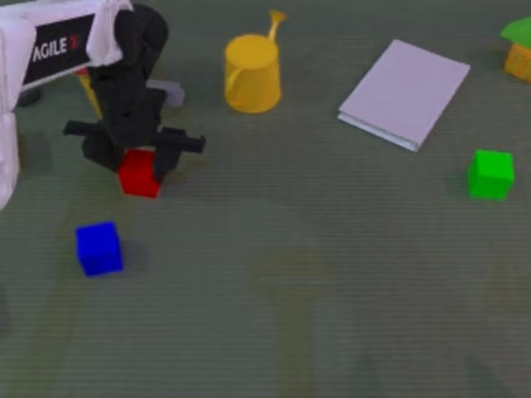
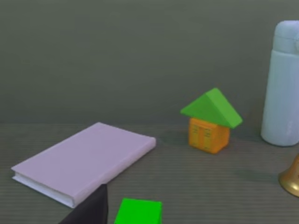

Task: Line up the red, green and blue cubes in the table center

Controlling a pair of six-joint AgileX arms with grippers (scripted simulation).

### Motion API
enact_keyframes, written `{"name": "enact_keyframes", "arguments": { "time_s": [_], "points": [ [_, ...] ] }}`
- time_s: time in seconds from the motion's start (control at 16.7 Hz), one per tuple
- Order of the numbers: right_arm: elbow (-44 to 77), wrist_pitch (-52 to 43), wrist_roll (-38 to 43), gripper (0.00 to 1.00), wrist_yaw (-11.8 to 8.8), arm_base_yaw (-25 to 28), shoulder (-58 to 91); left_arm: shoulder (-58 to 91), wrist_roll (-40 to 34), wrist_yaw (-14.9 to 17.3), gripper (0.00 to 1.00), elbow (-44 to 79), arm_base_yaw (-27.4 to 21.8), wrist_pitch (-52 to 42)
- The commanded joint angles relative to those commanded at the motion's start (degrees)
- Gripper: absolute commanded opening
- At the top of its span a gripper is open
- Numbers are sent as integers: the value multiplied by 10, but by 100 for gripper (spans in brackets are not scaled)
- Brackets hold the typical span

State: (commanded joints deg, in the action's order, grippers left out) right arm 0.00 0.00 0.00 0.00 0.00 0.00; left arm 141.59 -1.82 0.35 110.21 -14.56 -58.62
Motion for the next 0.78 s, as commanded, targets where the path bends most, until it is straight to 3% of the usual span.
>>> {"name": "enact_keyframes", "arguments": {
  "time_s": [0.24,0.54,0.78],
  "points": [
    [0,0,0,100,0,0,0,-17,1,-1,0,14,0,-14],
    [0,0,0,100,0,0,0,-38,1,-1,0,90,7,-118],
    [0,0,0,100,0,0,0,-46,0,-1,0,110,10,-141]
  ]
}}
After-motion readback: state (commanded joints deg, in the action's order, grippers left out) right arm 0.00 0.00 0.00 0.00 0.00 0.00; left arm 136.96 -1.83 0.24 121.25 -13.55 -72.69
